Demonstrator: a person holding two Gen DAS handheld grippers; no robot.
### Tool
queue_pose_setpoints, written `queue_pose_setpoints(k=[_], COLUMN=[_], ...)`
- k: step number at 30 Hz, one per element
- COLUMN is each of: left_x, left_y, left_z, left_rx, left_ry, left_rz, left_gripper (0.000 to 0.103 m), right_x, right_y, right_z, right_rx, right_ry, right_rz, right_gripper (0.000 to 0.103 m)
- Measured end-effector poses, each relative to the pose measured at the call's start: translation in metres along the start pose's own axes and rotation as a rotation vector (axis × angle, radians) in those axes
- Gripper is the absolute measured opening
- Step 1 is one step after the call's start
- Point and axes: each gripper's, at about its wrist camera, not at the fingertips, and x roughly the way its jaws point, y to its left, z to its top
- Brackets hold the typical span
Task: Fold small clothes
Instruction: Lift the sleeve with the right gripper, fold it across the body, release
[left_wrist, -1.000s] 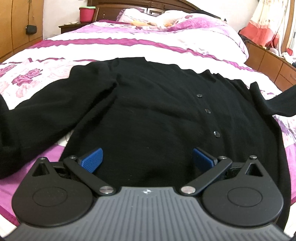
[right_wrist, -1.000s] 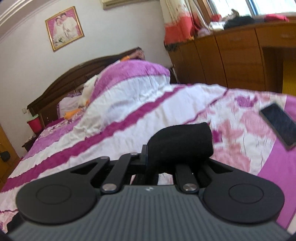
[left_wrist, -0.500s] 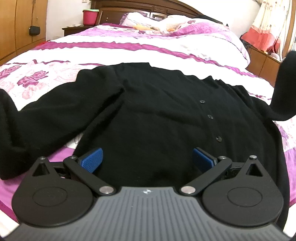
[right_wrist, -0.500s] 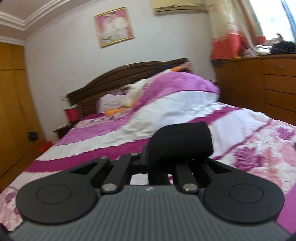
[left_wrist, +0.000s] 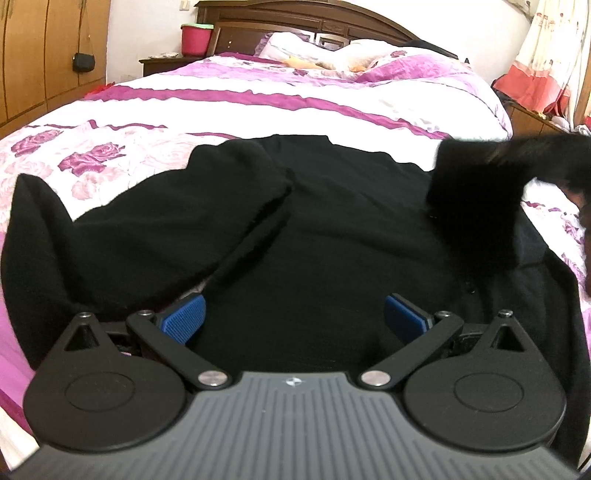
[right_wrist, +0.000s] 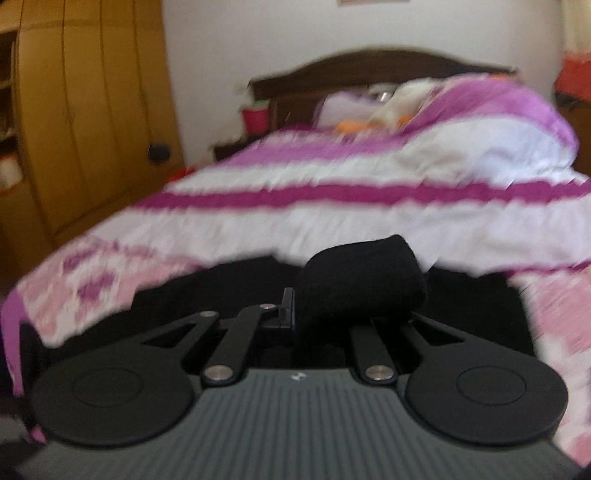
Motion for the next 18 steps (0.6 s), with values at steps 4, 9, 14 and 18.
queue_pose_setpoints(k=[4,9,14,18], left_x=[0.001,0.005,0.005,-0.005], left_y=[0.004,0.009,0.010,0.006], left_z=[0.000,-0.003,-0.003,0.000], left_rx=[0.006,0.013,0.013,0.013], left_ry=[0.000,0.009,0.011,-0.021], left_rz=[0.020,0.059,0.056,0.033], left_gripper=[0.103,0.103,0.103,0.103], right_x=[0.030,0.020,-0.015,-0.049], right_y=[0.018,0.037,0.040,0.027], right_z=[-0.023,-0.048,-0.057,-0.060], right_rx=[0.042,0.008,-0.016,0.001], right_ry=[0.096,0.087,0.062,0.012], right_rz=[0.039,0.064,0.117,0.083], right_gripper=[0.015,0.050,0.062,0.062])
